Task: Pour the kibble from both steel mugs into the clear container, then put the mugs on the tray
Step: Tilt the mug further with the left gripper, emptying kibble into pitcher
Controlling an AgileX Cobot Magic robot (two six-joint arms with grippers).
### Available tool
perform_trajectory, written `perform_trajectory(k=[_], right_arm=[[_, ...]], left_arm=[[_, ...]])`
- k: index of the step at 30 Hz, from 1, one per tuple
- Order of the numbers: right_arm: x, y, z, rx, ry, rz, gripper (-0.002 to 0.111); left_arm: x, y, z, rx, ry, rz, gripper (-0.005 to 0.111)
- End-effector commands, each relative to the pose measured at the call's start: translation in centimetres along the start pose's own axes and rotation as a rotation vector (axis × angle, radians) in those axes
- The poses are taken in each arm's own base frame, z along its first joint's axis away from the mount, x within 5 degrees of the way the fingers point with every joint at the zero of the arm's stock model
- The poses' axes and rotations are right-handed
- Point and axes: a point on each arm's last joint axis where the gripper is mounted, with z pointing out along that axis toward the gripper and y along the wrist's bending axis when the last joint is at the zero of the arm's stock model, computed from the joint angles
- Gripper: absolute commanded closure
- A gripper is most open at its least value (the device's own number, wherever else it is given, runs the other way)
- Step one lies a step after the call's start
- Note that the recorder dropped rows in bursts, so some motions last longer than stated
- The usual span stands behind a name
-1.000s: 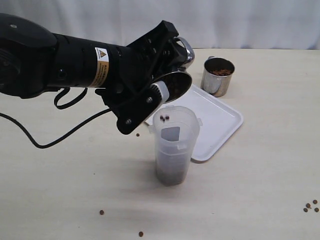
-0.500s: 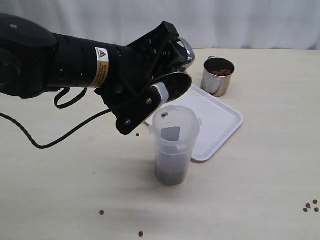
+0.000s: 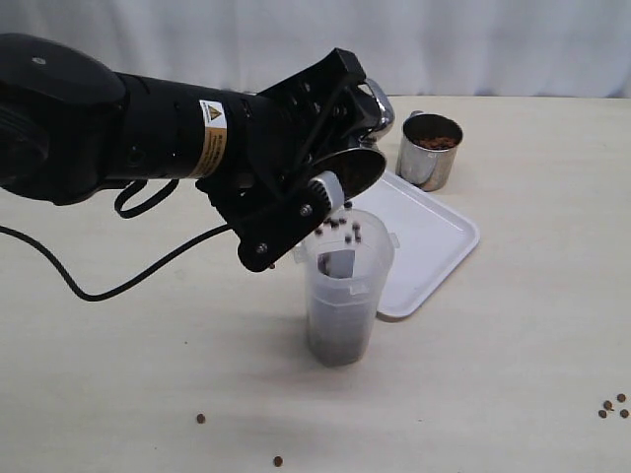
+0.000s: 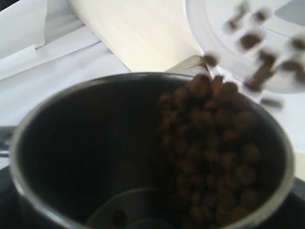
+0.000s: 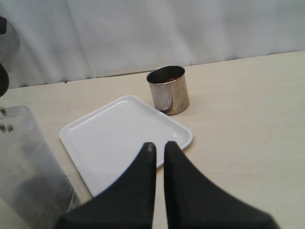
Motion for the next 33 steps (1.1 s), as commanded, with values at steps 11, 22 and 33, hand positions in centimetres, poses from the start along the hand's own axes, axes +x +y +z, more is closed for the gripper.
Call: perform_trajectory(k=[11, 22, 33], right_arm=[[0.00, -0.01, 0.05, -0.001, -0.009, -0.005, 0.103], [0.00, -0.01, 0.05, -0.001, -0.009, -0.005, 0.103], [0.00, -0.01, 0.05, -0.001, -0.009, -0.005, 0.103]], left_arm=[[0.12, 0.53, -0.24, -0.018, 0.003, 0.028, 0.107], [0.26, 0.59, -0.36, -0.018, 0.017, 0.043, 0.107], [0.37, 1.10, -1.04, -0.041, 0.020, 0.046, 0.107]])
